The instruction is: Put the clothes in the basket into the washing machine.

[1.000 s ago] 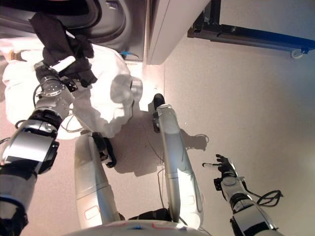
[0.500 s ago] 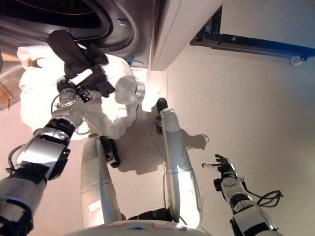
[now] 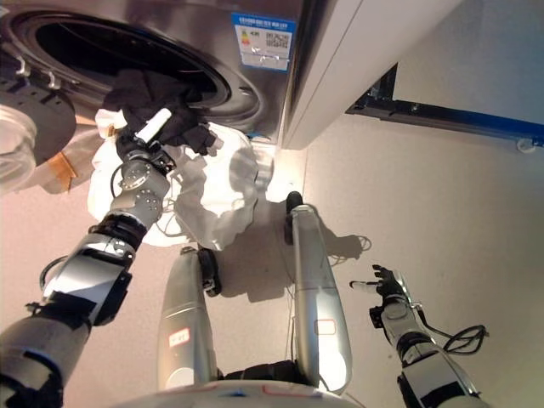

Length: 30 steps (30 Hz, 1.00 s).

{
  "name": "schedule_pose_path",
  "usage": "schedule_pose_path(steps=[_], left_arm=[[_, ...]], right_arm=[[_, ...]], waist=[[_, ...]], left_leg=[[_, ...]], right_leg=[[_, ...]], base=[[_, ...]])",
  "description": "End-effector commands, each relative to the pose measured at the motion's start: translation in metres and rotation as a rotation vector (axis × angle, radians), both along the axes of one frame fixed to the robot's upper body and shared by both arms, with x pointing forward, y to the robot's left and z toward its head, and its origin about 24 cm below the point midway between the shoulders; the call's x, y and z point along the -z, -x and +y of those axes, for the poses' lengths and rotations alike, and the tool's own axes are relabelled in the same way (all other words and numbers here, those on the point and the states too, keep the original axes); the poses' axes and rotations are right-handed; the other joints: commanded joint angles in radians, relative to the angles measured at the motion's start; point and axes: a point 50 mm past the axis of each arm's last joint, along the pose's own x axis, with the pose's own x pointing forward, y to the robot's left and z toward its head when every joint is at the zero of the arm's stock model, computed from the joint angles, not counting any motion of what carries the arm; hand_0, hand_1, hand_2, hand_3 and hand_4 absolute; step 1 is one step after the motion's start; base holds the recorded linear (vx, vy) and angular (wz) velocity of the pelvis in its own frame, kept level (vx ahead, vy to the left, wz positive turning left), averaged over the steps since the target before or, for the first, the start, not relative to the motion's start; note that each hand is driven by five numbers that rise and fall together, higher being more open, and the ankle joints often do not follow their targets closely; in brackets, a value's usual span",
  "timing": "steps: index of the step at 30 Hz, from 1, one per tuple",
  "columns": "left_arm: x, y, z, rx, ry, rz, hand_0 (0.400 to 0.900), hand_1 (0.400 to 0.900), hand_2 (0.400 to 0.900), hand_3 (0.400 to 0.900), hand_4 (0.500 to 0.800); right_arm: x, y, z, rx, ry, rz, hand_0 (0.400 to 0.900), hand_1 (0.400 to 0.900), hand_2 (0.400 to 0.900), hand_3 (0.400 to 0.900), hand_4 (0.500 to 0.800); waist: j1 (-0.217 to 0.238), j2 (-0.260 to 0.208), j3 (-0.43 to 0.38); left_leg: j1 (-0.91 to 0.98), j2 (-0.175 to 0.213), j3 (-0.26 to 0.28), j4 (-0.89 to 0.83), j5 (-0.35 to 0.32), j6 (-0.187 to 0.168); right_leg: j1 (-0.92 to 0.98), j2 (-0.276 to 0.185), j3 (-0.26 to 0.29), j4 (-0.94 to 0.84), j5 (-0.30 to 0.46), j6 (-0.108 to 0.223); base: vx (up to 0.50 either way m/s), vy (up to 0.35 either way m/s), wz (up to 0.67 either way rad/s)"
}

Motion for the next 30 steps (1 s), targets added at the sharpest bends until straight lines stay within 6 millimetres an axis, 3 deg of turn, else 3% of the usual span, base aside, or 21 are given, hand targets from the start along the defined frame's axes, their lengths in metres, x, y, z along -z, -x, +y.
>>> schedule_pose_path(steps=[1, 16, 30], left_arm=[[-0.025, 0.009, 0.013, -0.077, -0.072, -0.169, 0.400, 0.400, 0.400, 0.400, 0.500], [-0.105, 0.009, 0.025, -0.123, -0.276, -0.297, 0.400, 0.400, 0.400, 0.400, 0.500], [-0.161, 0.005, 0.024, -0.058, -0.375, -0.319, 0.400, 0.400, 0.400, 0.400, 0.500]], right_arm=[[0.020, 0.074, -0.045, 0.122, 0.121, 0.213, 0.900, 0.900, 0.900, 0.900, 0.800], [0.011, 0.079, -0.068, 0.127, 0.151, 0.237, 0.900, 0.900, 0.900, 0.900, 0.800], [0.001, 0.084, -0.089, 0.152, 0.173, 0.251, 0.900, 0.900, 0.900, 0.900, 0.800]], waist=[[-0.027, 0.043, -0.148], [-0.049, 0.063, -0.153], [-0.082, 0.060, -0.154]], left_leg=[[-0.078, -0.011, 0.020, 0.004, 0.096, 0.144], [-0.082, -0.007, 0.048, -0.002, 0.088, 0.138], [-0.077, 0.015, 0.067, -0.036, 0.123, 0.122]], right_leg=[[0.101, -0.052, 0.008, -0.062, -0.030, 0.020], [0.088, -0.046, 0.029, -0.063, -0.031, 0.024], [0.088, -0.037, 0.030, -0.094, -0.016, 0.026]], base=[[0.06, 0.029, 0.01], [0.03, 0.032, -0.04], [0.02, 0.005, -0.05]])
